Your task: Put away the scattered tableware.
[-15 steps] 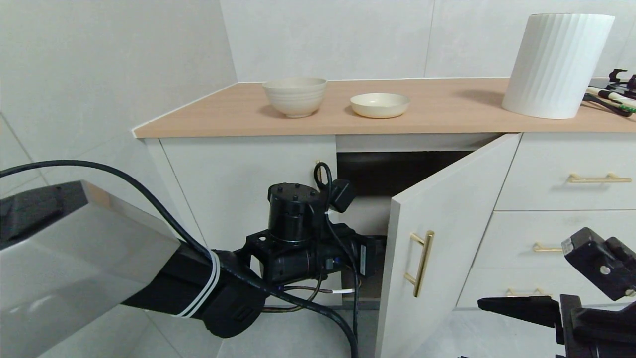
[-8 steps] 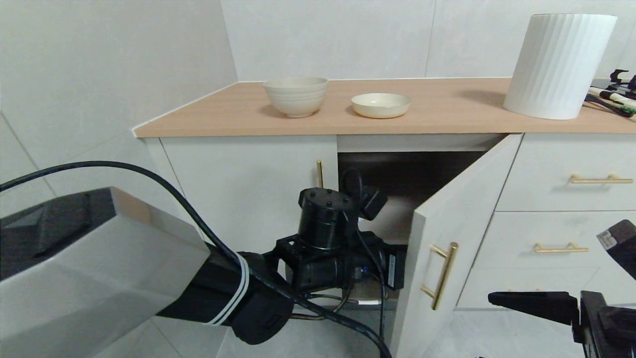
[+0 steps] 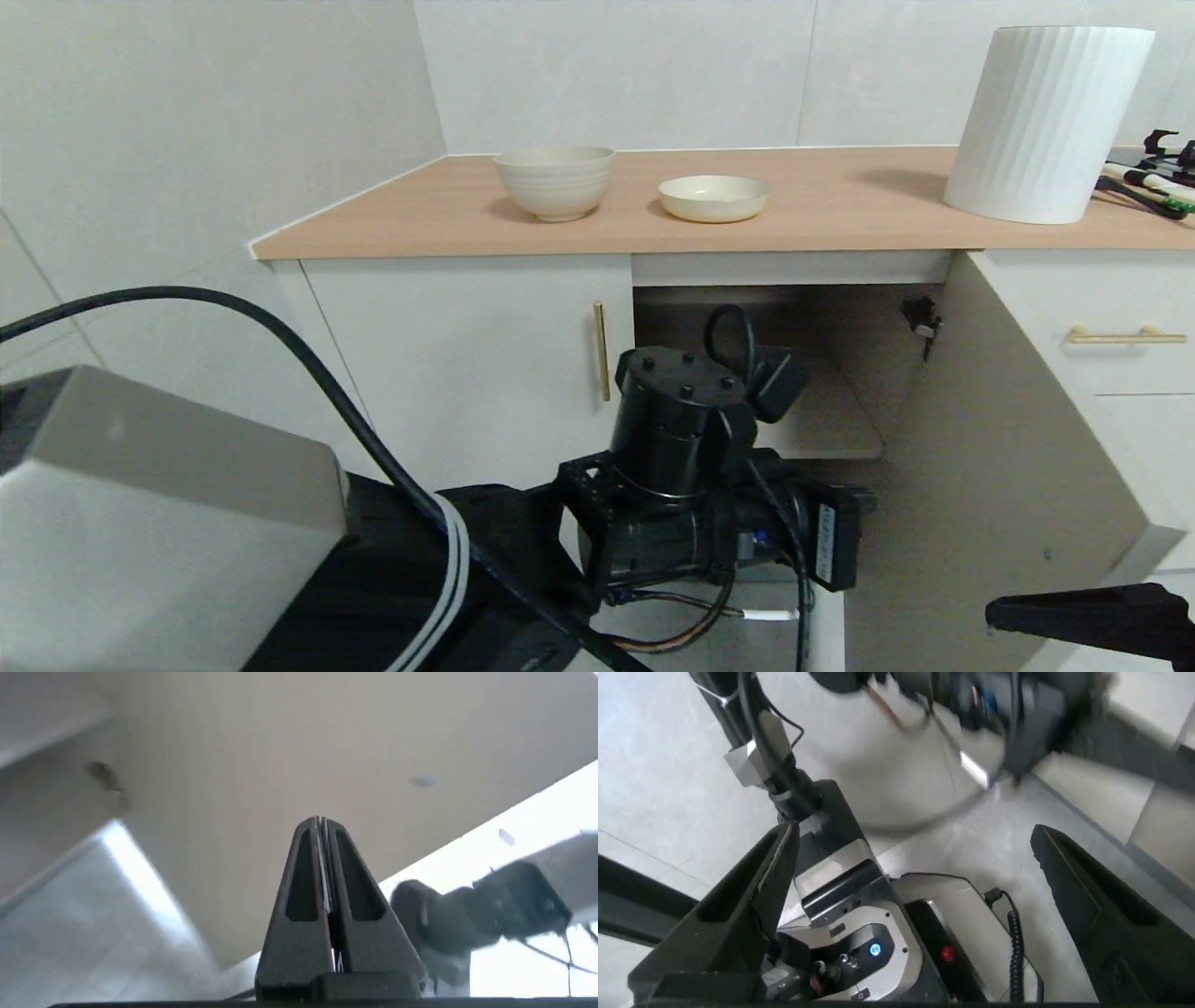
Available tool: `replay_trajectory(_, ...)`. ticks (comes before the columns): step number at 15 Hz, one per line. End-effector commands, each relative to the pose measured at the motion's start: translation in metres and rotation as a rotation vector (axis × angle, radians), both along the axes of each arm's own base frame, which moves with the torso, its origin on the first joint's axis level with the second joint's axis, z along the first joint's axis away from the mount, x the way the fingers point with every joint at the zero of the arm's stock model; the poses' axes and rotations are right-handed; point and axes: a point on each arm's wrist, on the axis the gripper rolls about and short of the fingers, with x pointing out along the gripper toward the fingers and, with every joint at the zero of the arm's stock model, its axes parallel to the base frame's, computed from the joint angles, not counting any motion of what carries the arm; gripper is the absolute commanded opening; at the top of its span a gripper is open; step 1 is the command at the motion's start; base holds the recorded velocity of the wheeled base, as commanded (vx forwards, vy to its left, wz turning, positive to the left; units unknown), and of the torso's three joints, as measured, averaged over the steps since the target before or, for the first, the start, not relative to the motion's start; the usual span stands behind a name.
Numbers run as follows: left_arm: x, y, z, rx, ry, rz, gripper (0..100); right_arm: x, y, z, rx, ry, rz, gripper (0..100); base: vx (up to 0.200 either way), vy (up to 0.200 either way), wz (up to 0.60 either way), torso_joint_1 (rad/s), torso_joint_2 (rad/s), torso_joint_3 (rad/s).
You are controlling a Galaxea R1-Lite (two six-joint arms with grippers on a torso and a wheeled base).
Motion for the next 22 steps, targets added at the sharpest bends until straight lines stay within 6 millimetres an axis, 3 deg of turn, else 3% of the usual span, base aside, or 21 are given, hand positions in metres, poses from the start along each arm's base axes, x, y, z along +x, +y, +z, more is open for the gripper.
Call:
replay_trajectory(1,0.01,0.035,0.016,-0.017,-0.01,0.079,0,0.006,0.005,-0.001,-0.017,0.015,-0.01,100,0.0,0.0,0.0,0.0,0.0,0.0)
replay_trajectory(4,0.026,0.088,0.009,0.05,-0.025,0.207,0,0.037,0.02,0.001,-0.062,0.067,-0.105,100,0.0,0.0,0.0,0.0,0.0,0.0)
replay_trajectory(5,0.029,0.12,0.001,0.136,-0.073,0.312,0,0.06,0.028,0.007,-0.071,0.08,-0.157,100,0.0,0.0,0.0,0.0,0.0,0.0)
replay_trajectory(6,0.03,0.13,-0.002,0.168,-0.09,0.355,0,0.068,0.03,0.009,-0.072,0.081,-0.177,100,0.0,0.0,0.0,0.0,0.0,0.0)
replay_trajectory(7,0.029,0.158,-0.002,0.233,-0.127,0.484,0,0.085,0.037,0.018,-0.065,0.075,-0.203,100,0.0,0.0,0.0,0.0,0.0,0.0)
replay_trajectory(11,0.01,0.216,-0.007,0.329,-0.146,0.622,0,0.118,0.054,0.023,-0.079,0.08,-0.226,100,0.0,0.0,0.0,0.0,0.0,0.0)
replay_trajectory(13,0.005,0.226,0.0,0.315,-0.159,0.657,0,0.142,0.065,0.02,-0.113,0.083,-0.313,100,0.0,0.0,0.0,0.0,0.0,0.0)
replay_trajectory(15,0.003,0.229,0.007,0.303,-0.178,0.669,0,0.166,0.076,-0.002,-0.216,0.095,-0.496,100,0.0,0.0,0.0,0.0,0.0,0.0)
replay_trajectory(17,0.004,0.229,0.005,0.309,-0.171,0.668,0,0.16,0.076,-0.003,-0.224,0.092,-0.513,100,0.0,0.0,0.0,0.0,0.0,0.0)
replay_trajectory(18,0.004,0.229,0.006,0.305,-0.175,0.669,100,0.155,0.074,0.003,-0.209,0.081,-0.511,100,0.0,0.0,0.0,0.0,0.0,0.0)
replay_trajectory(22,-0.004,0.233,0.028,0.259,-0.22,0.686,100,0.144,0.071,0.015,-0.179,0.051,-0.507,100,0.0,0.0,0.0,0.0,0.0,0.0)
